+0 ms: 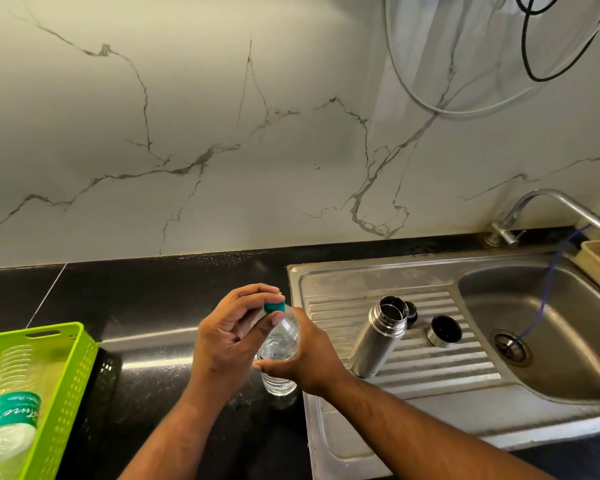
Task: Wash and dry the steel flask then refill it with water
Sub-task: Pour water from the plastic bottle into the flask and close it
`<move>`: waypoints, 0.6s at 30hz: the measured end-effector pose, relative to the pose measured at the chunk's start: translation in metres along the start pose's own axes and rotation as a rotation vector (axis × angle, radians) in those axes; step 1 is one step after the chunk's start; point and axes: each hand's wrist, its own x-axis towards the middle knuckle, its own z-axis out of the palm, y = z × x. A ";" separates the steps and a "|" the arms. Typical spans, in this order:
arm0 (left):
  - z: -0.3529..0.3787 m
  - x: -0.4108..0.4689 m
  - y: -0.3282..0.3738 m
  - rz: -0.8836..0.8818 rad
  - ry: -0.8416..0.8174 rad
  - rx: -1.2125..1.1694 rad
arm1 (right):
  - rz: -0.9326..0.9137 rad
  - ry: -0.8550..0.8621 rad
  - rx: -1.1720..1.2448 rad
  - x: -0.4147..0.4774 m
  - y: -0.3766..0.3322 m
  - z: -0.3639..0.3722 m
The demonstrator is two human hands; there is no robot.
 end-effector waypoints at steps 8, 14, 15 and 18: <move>0.006 0.014 -0.001 -0.080 0.016 0.029 | 0.023 0.077 0.008 0.010 0.005 0.007; 0.008 0.030 -0.008 0.011 0.004 0.168 | 0.025 0.131 0.038 0.027 0.006 0.015; 0.008 0.035 -0.008 0.027 0.028 0.168 | 0.017 0.133 0.058 0.029 0.004 0.014; 0.008 0.049 -0.006 0.060 0.101 0.221 | 0.020 0.147 0.071 0.040 -0.002 0.012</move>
